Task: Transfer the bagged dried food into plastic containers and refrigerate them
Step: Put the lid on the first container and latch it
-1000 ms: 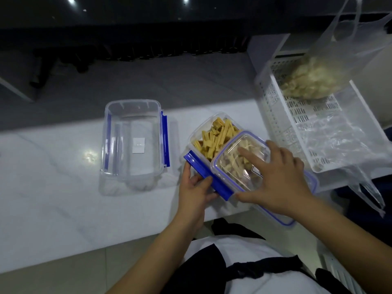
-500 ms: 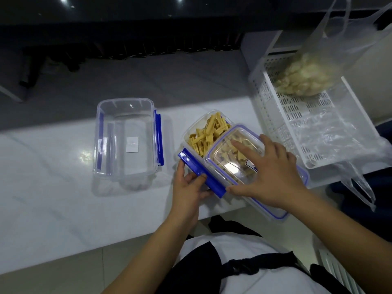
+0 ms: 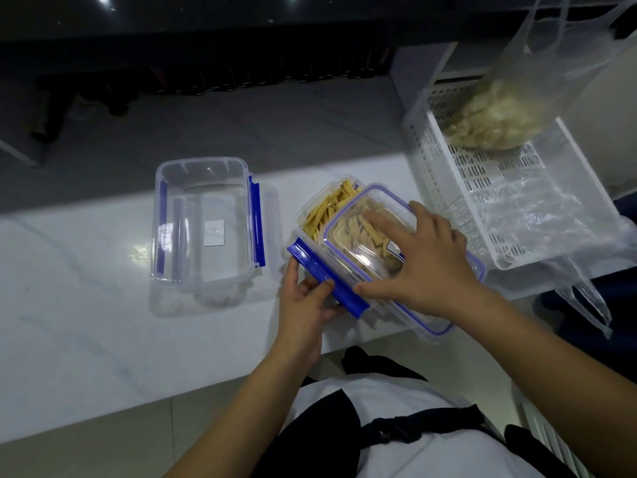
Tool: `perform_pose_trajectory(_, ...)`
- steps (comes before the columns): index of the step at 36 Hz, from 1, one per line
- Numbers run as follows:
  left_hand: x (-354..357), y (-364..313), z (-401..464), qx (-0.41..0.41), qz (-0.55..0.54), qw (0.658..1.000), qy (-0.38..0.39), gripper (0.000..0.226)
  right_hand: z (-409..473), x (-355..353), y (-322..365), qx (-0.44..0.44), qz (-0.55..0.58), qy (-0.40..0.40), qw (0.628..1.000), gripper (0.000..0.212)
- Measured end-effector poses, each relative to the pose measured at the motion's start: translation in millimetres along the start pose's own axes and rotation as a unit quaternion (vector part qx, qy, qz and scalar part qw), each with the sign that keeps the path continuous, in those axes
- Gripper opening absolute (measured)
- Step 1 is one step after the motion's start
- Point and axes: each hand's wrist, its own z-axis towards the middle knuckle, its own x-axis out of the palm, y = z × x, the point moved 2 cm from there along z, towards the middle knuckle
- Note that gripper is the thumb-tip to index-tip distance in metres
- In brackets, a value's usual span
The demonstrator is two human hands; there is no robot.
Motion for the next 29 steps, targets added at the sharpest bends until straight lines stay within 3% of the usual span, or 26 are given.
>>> perform_pose_trajectory(23, 2.7, 0.9, 1.3, 0.0, -0.009, 1.0, -0.01, 0.072, 62.0, 39.8, 29.5, -0.018, -0.012, -0.072, 0.997, 0.104)
perform_pose_trajectory(29, 0.8, -0.4, 3.6, -0.005, 0.001, 1.0, 0.008, 0.069, 36.0, 22.2, 12.7, -0.017, 0.116, -0.143, 0.983, 0.105)
